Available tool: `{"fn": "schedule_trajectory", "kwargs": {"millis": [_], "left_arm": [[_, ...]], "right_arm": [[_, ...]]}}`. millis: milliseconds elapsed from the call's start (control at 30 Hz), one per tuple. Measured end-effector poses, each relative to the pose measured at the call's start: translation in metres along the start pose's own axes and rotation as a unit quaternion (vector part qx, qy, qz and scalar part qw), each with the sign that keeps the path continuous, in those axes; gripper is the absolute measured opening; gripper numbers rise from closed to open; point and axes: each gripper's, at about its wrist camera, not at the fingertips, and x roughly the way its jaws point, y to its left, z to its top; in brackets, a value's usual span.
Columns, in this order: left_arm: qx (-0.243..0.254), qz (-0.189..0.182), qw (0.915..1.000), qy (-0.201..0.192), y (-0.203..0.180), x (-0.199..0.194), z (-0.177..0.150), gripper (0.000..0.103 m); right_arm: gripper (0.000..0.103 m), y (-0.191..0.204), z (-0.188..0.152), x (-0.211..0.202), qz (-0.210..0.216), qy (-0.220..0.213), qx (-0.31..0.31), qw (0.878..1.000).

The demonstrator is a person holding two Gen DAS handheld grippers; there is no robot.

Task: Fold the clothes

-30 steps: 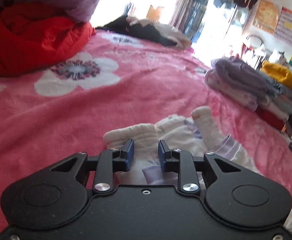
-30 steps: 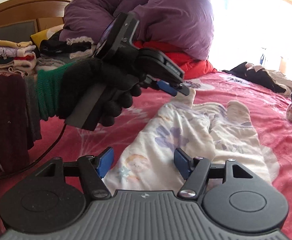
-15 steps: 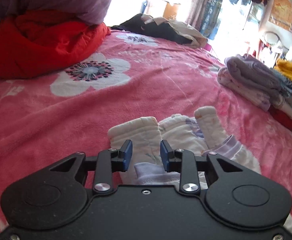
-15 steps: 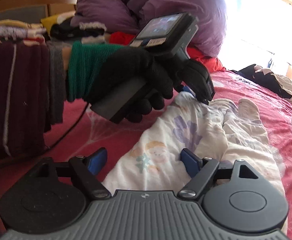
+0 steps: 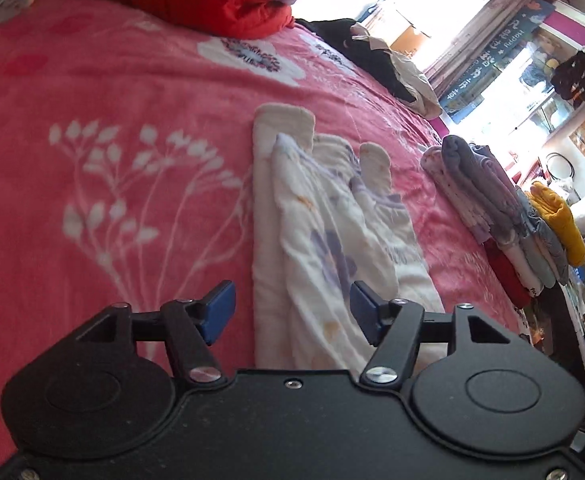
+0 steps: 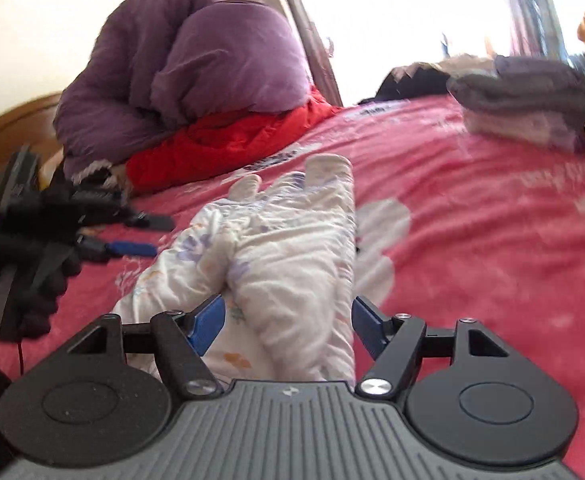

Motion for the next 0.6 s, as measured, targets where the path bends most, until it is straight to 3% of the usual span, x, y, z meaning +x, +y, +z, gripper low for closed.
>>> {"fn": "schedule_trajectory", "kwargs": {"millis": [100, 300, 533, 600], "left_arm": [[-0.056, -0.012, 0.9983, 0.010, 0.013, -0.013, -0.023, 0.065], [-0.164, -0.058, 0.9843, 0.029, 0.035, -0.021, -0.054, 0.071], [-0.211, -0.081, 0.9736, 0.034, 0.037, -0.011, -0.068, 0.069], [-0.212, -0.081, 0.9732, 0.038, 0.034, -0.010, -0.071, 0.064]], "right_arm": [[0.072, -0.039, -0.009, 0.009, 0.039, 0.023, 0.126, 0.991], [0.081, -0.066, -0.025, 0.033, 0.114, 0.038, 0.269, 0.956], [0.076, -0.067, -0.037, 0.039, 0.158, 0.060, 0.306, 0.937], [0.075, -0.066, -0.038, 0.039, 0.163, 0.064, 0.310, 0.935]]}}
